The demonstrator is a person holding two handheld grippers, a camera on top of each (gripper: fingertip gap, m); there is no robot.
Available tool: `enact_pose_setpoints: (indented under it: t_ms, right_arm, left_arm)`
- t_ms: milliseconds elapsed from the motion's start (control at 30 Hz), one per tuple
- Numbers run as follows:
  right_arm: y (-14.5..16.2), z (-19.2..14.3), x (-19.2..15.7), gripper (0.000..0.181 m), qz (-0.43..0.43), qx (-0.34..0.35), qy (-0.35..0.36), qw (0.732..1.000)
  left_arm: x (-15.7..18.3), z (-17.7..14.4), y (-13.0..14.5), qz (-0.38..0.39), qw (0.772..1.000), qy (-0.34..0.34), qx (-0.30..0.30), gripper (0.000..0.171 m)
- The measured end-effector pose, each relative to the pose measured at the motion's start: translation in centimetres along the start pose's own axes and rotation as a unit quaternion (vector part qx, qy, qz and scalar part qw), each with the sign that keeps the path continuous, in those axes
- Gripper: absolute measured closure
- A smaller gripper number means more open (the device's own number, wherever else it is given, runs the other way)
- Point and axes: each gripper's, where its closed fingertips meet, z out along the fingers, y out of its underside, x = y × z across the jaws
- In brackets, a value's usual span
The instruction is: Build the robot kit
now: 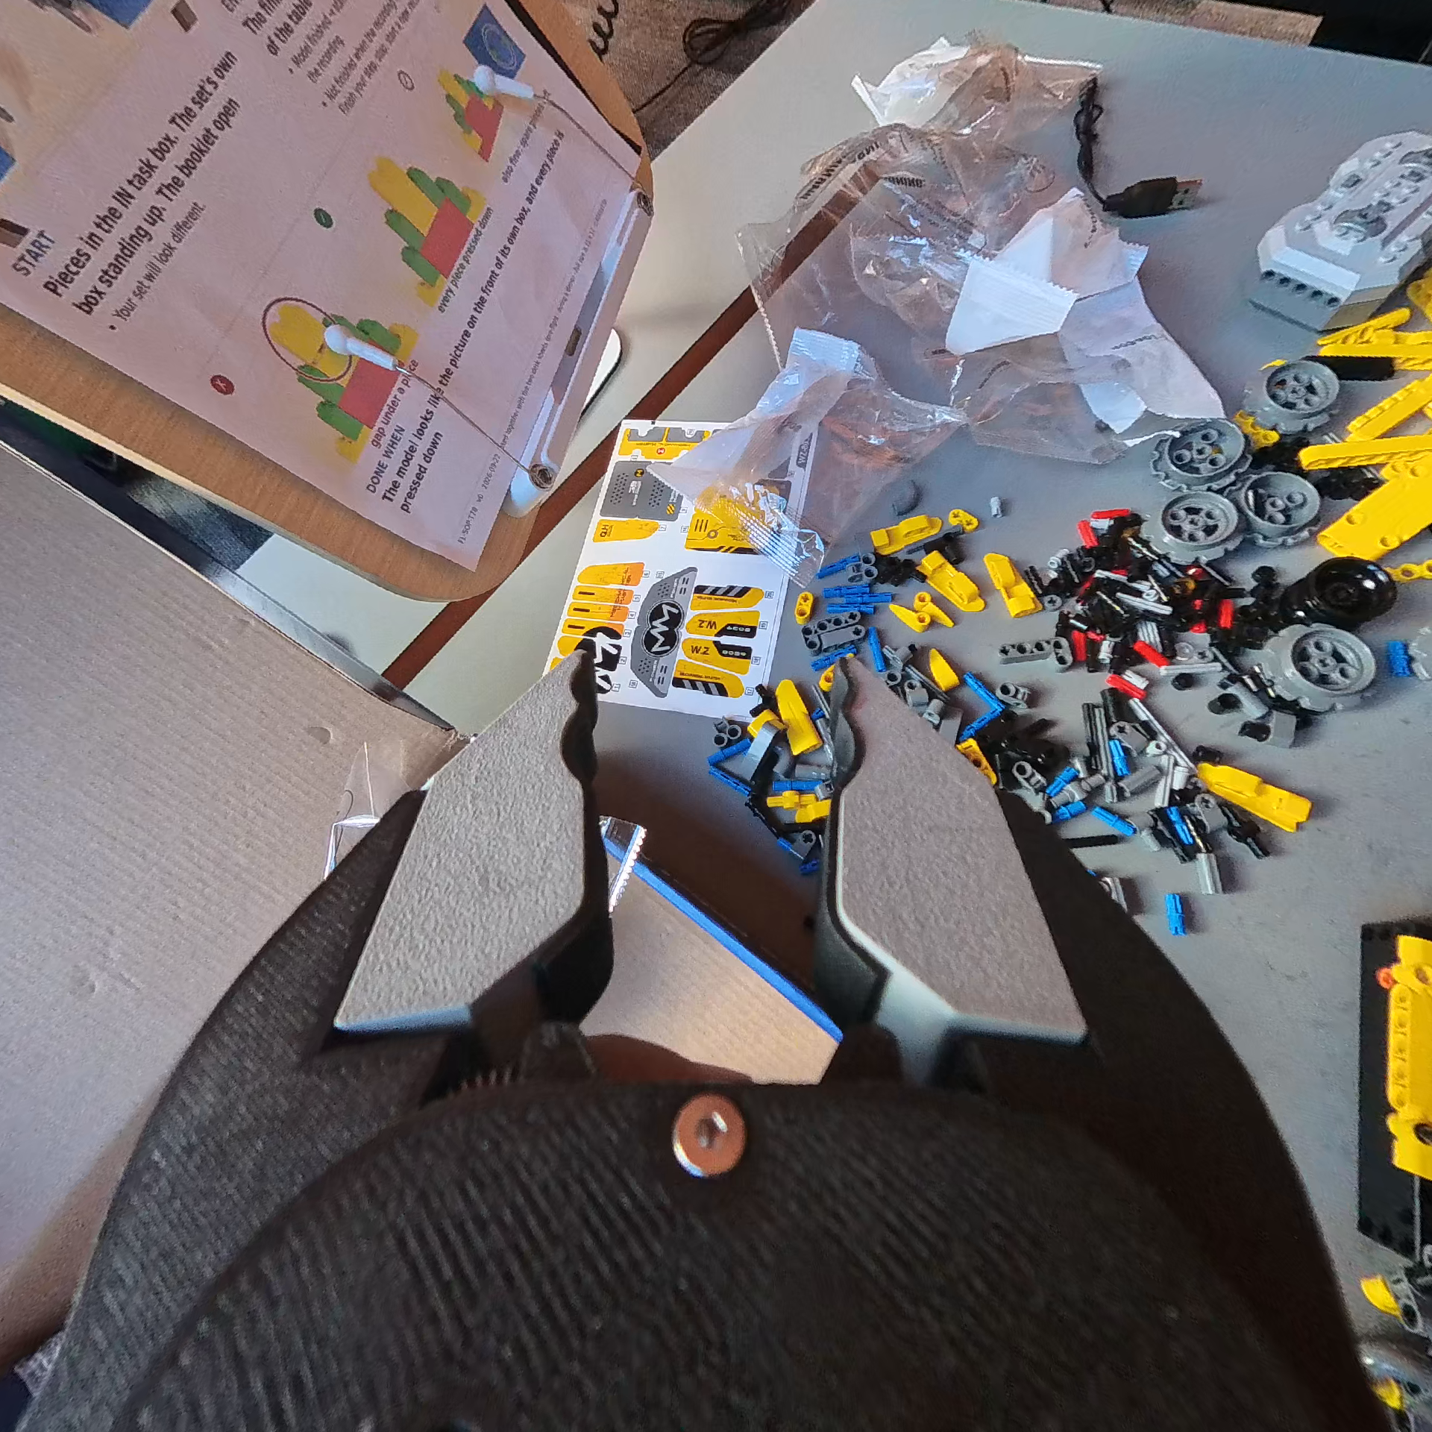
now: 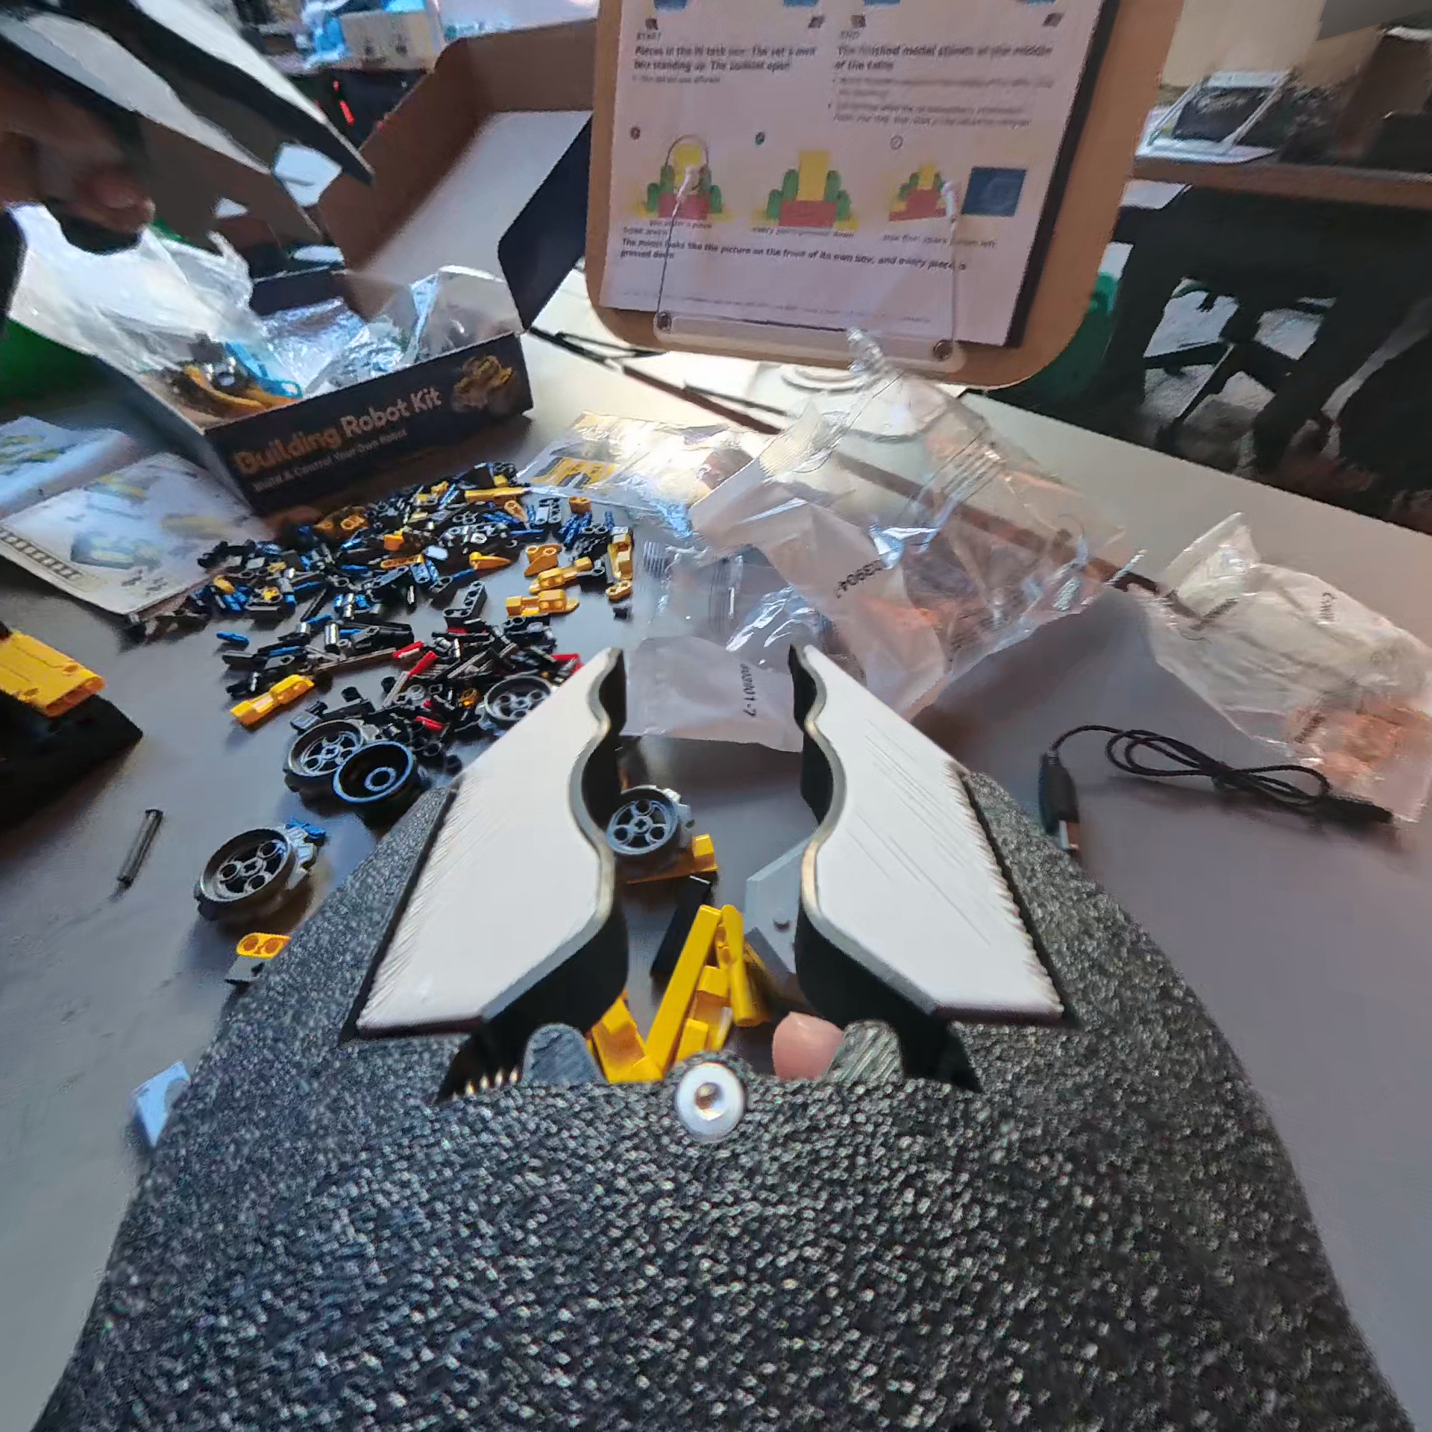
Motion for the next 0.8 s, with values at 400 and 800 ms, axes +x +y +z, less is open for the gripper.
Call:
enact_pose_setpoints:
  t_ms: [400,800]
  right_arm:
    - [2.1,2.7,-0.7,0.116,-0.021,-0.055,0.008,0.998]
    - [3.4,7.2,-3.4,0.120,-0.080,-0.117,0.035,0.989]
  left_arm:
    - [-2.0,-1.2,-0.2,-0.043,0.999,-0.023,0.014,0.112]
    - [-5.4,-4.6,-0.7,-0.076,0.994,-0.056,0.054,0.109]
